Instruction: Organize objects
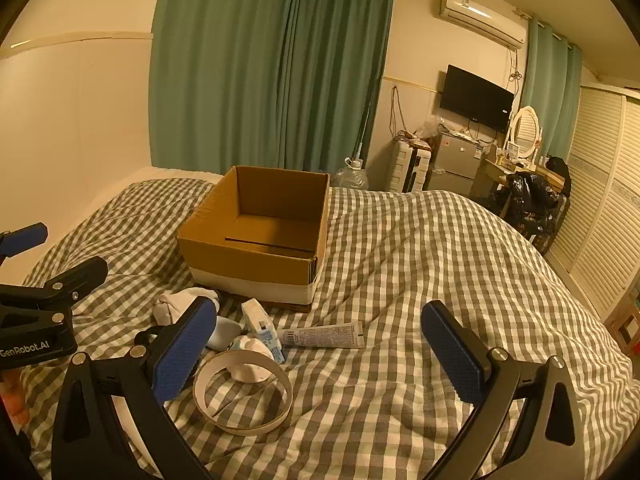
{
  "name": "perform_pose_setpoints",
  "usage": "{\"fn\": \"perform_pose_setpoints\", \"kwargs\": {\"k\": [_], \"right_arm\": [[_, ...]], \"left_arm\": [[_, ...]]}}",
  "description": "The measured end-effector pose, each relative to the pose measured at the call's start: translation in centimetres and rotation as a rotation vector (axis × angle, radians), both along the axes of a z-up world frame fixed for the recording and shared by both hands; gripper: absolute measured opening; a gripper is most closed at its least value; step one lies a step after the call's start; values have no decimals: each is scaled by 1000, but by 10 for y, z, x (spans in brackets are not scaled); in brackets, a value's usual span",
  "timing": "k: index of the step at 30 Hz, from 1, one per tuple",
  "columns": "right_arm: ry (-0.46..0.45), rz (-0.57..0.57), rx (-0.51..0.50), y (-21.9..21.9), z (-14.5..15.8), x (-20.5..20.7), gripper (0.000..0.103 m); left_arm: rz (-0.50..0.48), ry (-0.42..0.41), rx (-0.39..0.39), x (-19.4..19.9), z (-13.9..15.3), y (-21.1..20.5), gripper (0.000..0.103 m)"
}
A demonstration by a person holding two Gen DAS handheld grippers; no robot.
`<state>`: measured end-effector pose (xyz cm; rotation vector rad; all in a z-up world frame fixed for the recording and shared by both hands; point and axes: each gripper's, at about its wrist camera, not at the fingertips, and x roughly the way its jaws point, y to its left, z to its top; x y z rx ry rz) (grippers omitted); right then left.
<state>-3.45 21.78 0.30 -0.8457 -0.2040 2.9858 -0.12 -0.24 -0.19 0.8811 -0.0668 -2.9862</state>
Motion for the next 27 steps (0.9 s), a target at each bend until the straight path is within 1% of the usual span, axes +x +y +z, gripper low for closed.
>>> {"fn": "perform_pose_setpoints", "kwargs": {"k": [3, 12, 16, 27], "right_arm": [[0, 0, -2, 0, 1, 0, 103], [2, -3, -8, 1, 1, 2, 103], [6, 0, -35, 3, 1, 3, 103], [-1, 9, -28, 1, -1, 3, 103]], "left_arm": [[2, 4, 12, 1, 0, -2, 103], [-5, 8, 8, 2, 1, -4, 103], [-6, 7, 8, 3, 2, -3, 103], [-4, 17, 5, 5, 1, -3, 103]]}}
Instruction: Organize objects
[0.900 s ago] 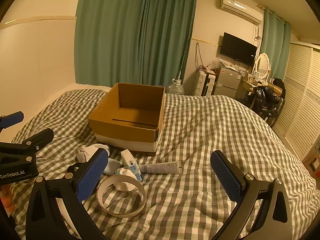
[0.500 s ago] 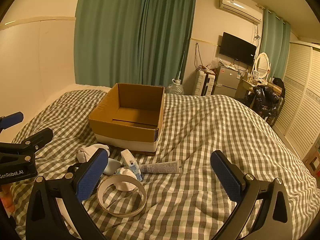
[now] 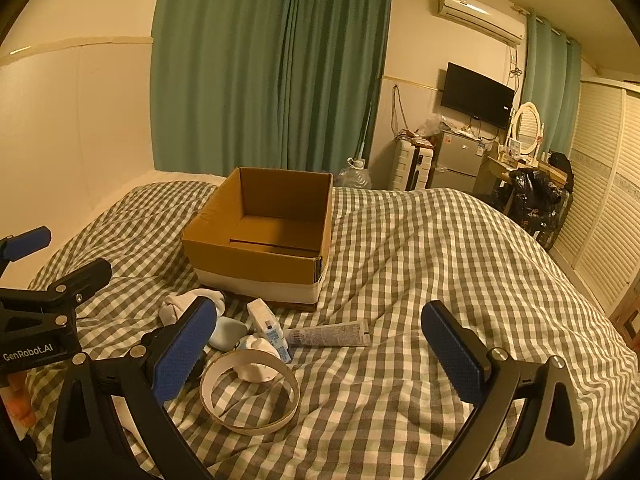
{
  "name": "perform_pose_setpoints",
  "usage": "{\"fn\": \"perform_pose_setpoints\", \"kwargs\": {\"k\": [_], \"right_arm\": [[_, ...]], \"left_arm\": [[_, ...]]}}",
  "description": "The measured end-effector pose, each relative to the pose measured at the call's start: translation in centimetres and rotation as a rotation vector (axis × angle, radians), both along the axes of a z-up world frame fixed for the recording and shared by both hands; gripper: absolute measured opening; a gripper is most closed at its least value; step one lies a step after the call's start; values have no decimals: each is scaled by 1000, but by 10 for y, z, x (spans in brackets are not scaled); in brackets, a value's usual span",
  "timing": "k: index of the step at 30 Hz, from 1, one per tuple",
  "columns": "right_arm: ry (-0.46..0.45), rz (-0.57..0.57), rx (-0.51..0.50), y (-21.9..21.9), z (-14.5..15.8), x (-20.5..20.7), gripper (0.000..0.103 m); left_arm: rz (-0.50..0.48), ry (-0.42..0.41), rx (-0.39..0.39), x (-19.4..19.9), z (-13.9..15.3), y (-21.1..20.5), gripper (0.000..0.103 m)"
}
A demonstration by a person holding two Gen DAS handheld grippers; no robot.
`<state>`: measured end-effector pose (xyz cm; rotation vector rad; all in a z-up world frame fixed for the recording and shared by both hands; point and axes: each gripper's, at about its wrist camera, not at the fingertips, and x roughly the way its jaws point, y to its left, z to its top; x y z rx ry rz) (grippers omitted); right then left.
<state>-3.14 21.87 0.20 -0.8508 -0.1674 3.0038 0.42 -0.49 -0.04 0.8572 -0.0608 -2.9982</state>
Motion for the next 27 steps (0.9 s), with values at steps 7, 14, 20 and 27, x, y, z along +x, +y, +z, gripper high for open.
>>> {"fn": "perform_pose_setpoints", "kwargs": {"k": [7, 14, 20, 27], "right_arm": [[-4, 6, 3, -1, -2, 0, 103], [-6, 7, 5, -2, -2, 1, 103], [-15, 17, 2, -3, -4, 1, 103], [-18, 24, 4, -4, -5, 0, 103]], "left_arm": [[1, 2, 2, 1, 1, -1, 103], [-8, 2, 1, 1, 1, -1, 103], [-11, 1, 1, 1, 1, -1, 103], [-18, 1, 0, 1, 1, -1, 103]]}}
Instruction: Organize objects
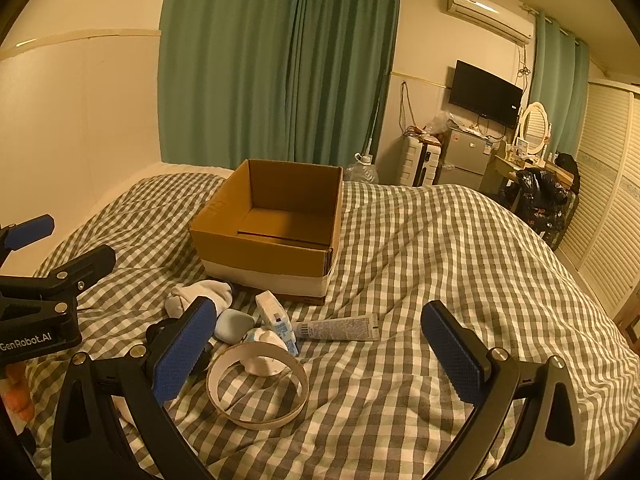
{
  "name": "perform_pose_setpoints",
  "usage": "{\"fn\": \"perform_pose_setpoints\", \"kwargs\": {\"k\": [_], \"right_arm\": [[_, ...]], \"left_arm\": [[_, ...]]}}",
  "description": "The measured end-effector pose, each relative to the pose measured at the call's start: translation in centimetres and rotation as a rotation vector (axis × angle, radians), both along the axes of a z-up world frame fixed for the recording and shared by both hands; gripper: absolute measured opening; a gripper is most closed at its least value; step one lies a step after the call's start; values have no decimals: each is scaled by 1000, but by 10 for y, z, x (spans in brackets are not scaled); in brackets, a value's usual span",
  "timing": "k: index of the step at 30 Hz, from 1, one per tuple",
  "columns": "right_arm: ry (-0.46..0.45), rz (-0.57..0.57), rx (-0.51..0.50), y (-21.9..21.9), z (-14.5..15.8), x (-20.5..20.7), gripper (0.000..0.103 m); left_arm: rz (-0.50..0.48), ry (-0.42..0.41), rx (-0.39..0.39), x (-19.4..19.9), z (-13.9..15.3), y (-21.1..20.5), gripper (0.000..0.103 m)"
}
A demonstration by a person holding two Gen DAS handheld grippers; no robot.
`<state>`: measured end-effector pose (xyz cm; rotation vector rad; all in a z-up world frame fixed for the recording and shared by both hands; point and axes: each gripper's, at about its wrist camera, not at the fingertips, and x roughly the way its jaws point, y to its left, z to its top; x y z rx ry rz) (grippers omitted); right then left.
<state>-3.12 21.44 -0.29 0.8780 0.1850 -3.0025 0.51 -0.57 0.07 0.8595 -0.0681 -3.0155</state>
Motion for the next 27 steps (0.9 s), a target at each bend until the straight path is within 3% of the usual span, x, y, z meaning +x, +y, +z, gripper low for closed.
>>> {"fn": "perform_pose_setpoints", "kwargs": {"k": [27], "right_arm": [[2, 13, 4, -4, 0, 0, 103]], "left_arm": [[-4, -2, -1, 2, -2, 1, 103]]}}
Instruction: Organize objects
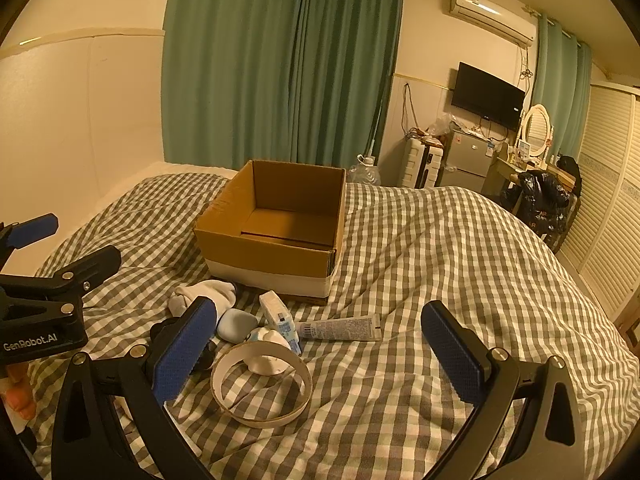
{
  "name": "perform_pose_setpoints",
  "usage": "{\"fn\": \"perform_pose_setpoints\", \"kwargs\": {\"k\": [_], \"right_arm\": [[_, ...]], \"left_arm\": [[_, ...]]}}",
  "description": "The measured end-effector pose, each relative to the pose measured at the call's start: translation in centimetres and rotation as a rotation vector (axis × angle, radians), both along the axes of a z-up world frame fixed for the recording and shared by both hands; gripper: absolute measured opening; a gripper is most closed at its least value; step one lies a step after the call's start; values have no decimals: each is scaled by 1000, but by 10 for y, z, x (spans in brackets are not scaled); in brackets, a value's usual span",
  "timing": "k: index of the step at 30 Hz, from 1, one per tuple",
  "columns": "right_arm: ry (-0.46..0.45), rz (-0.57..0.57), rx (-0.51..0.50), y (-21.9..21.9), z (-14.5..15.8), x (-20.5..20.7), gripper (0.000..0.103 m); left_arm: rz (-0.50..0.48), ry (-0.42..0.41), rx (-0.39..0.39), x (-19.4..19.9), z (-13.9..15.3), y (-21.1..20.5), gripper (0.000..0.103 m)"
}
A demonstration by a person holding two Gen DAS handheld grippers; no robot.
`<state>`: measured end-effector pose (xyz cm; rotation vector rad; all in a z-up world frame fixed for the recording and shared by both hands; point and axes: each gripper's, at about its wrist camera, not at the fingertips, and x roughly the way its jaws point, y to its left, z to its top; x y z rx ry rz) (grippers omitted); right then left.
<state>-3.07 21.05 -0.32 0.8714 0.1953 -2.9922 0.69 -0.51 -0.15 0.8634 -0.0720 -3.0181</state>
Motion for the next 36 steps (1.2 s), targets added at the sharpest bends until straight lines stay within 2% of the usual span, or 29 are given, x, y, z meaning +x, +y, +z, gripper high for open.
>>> {"fn": "perform_pose_setpoints", "kwargs": {"k": [8, 16, 26, 28, 31, 32, 36], "right_arm": [[-13, 34, 7, -8, 1, 3, 102], [-160, 38, -3, -10, -34, -9, 102], [-271, 81, 13, -21, -69, -20, 102], [-306, 94, 16, -23, -79, -24, 101], [-343, 112, 8, -24, -90, -30, 93], [-350, 120, 0, -24, -92, -30, 86], [-348, 135, -17, -22, -91, -29, 84]], "left_arm": [[-5, -32, -16, -1, -3, 4, 103], [-9, -169, -75, -17, -37, 8, 103], [-5, -279, -61, -32, -63, 1, 103], [-3, -306, -48, -36, -68, -1, 103], [-7, -324, -38, -39, -75, 0, 103], [-12, -331, -40, -40, -77, 1, 103], [-29, -346, -60, -44, -82, 8, 103]]}}
